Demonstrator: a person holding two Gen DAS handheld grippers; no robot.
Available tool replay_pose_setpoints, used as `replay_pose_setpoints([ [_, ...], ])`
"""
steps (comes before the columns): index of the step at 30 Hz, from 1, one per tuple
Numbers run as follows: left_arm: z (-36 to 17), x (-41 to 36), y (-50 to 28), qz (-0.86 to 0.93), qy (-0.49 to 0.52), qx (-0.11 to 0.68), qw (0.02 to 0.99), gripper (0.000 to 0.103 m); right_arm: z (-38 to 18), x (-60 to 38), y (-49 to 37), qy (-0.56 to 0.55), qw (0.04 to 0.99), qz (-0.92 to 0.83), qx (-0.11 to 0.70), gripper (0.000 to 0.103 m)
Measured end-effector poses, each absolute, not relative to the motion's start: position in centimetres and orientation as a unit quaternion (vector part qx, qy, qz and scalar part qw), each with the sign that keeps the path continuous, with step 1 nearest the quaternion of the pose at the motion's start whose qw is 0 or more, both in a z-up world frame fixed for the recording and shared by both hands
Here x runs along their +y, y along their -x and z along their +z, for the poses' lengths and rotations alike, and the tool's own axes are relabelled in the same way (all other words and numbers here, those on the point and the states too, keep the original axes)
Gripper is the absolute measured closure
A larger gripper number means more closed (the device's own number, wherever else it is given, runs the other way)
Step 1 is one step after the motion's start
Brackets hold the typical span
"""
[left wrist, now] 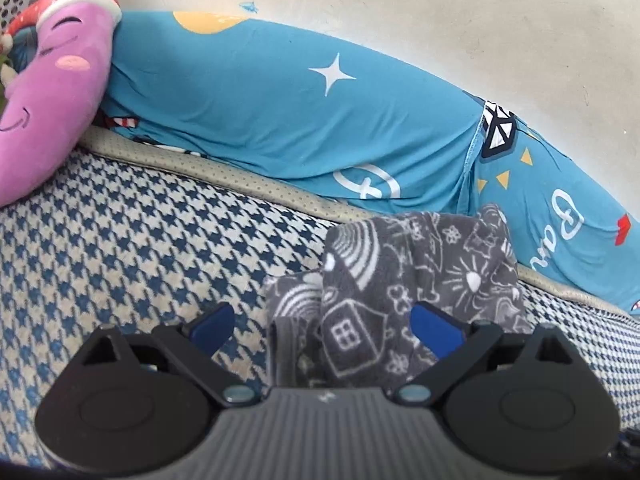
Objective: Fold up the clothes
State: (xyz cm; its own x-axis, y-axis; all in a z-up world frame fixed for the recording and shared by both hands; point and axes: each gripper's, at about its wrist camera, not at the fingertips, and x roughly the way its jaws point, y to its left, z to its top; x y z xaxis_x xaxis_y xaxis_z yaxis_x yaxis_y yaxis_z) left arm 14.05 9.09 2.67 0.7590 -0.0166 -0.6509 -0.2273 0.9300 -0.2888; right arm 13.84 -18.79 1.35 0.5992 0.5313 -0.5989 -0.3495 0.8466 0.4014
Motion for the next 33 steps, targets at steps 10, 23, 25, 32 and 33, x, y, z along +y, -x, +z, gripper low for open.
replay_pose_setpoints([
  [10,-0.1,10.2,-15.7,0.105,0.131,0.384,0.908,0.002,-0.1,-19.3,-17.8,-0.176,0.879,0.231,0.378,0.065],
  [23,-1.8,11.4,-15.6,0.139,0.123,0.399,0.898,0.0,-1.9,-19.5,-22.4,-0.236,0.863,0.237,0.379,0.053],
  [25,-1.7,11.2,-15.6,0.14,0.123,0.4,0.898,0.0,-2.1,-19.5,-23.0,-0.24,0.861,0.239,0.379,0.051],
  [32,-1.8,11.4,-15.6,0.138,0.124,0.401,0.897,0.0,-3.5,-19.0,-25.1,-0.26,0.855,0.241,0.378,0.051],
  [33,-1.8,11.4,-15.5,0.138,0.122,0.401,0.898,0.0,-3.7,-18.8,-25.3,-0.258,0.856,0.242,0.377,0.051],
])
